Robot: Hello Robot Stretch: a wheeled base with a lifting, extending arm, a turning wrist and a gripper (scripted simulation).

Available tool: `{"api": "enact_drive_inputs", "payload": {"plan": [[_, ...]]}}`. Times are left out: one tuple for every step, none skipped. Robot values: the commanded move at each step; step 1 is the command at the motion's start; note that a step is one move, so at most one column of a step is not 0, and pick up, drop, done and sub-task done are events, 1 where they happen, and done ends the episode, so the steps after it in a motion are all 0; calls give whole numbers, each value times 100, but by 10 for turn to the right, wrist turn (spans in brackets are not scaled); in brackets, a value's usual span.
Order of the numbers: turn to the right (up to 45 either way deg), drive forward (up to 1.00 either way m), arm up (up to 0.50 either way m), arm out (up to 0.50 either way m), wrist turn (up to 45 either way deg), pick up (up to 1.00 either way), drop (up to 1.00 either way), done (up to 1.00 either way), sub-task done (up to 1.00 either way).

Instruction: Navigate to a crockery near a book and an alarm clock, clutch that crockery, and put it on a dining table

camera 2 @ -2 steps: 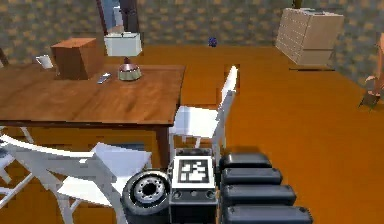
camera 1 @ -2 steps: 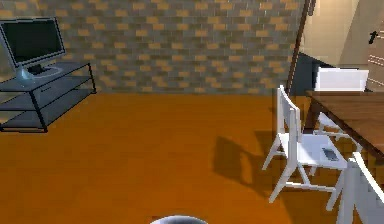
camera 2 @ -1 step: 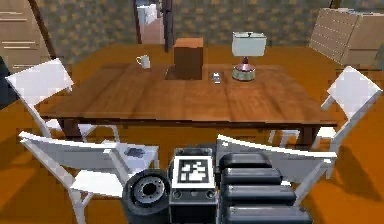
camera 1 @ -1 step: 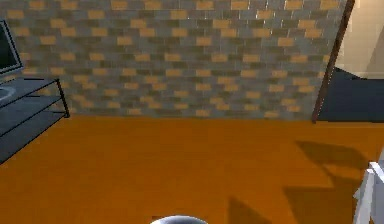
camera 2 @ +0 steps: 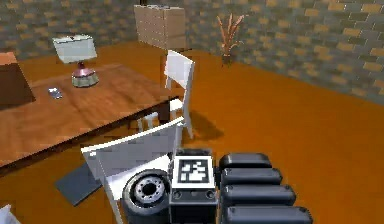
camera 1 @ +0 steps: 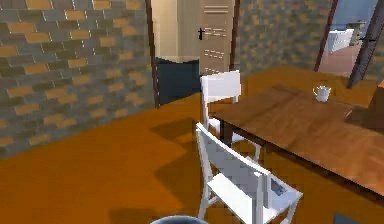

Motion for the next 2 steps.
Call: {"api": "enact_drive_inputs", "payload": {"plan": [[390,0,0,0,0,0,0,0,0],[0,40,0,0,0,0,0,0,0]]}}
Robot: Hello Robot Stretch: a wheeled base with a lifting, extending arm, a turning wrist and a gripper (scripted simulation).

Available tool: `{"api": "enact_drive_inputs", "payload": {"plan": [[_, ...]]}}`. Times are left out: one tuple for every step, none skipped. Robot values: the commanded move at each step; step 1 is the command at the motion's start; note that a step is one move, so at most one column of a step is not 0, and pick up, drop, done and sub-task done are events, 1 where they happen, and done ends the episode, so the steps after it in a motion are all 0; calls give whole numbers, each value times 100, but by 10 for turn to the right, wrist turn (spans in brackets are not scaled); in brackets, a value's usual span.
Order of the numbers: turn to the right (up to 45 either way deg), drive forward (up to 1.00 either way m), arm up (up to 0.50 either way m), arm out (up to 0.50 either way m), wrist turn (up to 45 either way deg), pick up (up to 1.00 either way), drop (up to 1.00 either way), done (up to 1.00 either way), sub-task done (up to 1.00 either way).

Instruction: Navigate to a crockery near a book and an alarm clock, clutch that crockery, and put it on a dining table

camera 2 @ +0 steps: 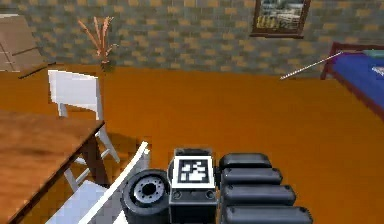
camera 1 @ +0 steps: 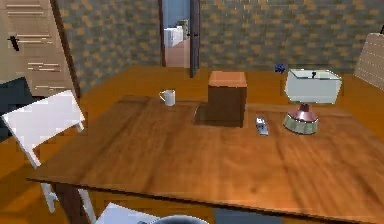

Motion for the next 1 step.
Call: {"api": "enact_drive_inputs", "payload": {"plan": [[-450,0,0,0,0,0,0,0,0]]}}
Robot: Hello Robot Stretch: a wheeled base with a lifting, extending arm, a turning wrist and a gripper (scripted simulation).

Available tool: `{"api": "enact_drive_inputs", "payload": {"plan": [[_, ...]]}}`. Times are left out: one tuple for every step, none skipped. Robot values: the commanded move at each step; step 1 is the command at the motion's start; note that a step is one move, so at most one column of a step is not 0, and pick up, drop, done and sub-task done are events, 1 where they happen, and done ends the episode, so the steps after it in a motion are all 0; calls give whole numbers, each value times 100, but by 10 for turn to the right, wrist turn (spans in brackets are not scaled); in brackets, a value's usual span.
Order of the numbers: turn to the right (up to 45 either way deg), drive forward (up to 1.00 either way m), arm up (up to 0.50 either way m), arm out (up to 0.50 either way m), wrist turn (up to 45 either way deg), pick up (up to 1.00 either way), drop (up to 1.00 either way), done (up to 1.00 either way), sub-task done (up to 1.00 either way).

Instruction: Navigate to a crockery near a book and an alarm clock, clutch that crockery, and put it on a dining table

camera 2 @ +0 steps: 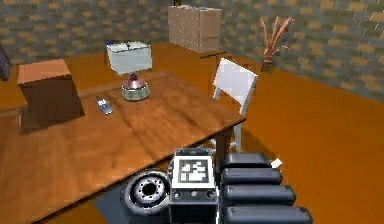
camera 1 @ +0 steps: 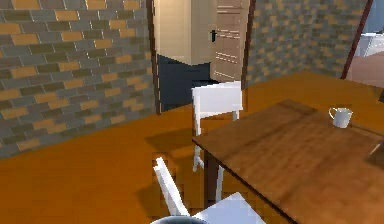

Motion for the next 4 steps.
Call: {"api": "enact_drive_inputs", "payload": {"plan": [[-210,0,0,0,0,0,0,0,0],[0,0,0,48,0,0,0,0,0],[0,0,0,0,450,0,0,0,0],[0,0,0,0,330,0,0,0,0]]}}
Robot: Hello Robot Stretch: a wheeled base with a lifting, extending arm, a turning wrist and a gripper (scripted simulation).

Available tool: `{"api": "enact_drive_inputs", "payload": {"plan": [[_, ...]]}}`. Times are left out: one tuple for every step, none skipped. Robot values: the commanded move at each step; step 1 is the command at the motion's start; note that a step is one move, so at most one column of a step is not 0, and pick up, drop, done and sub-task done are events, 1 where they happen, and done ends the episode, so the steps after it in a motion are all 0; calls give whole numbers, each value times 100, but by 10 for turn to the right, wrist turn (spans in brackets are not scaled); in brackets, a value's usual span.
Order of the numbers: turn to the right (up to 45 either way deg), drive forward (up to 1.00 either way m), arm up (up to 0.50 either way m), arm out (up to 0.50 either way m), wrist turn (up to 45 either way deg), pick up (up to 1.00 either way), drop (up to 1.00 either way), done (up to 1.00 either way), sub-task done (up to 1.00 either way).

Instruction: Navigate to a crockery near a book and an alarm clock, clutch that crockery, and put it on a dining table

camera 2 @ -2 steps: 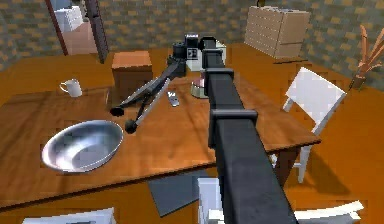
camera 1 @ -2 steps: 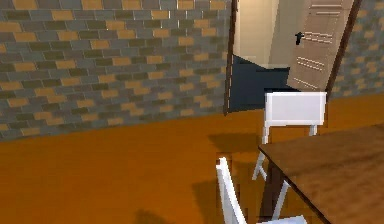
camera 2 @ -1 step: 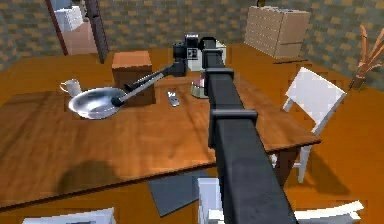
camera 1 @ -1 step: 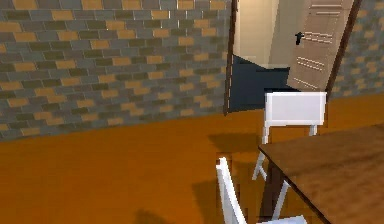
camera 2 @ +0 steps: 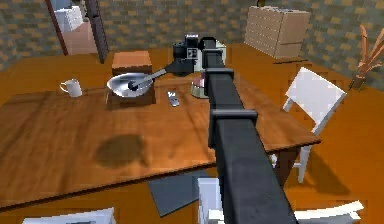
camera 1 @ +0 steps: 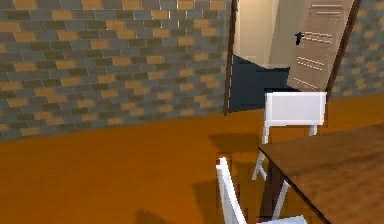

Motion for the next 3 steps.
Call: {"api": "enact_drive_inputs", "payload": {"plan": [[0,0,-32,0,0,0,0,0,0],[0,0,0,0,0,0,100,0,0],[0,0,0,-10,0,0,0,0,0]]}}
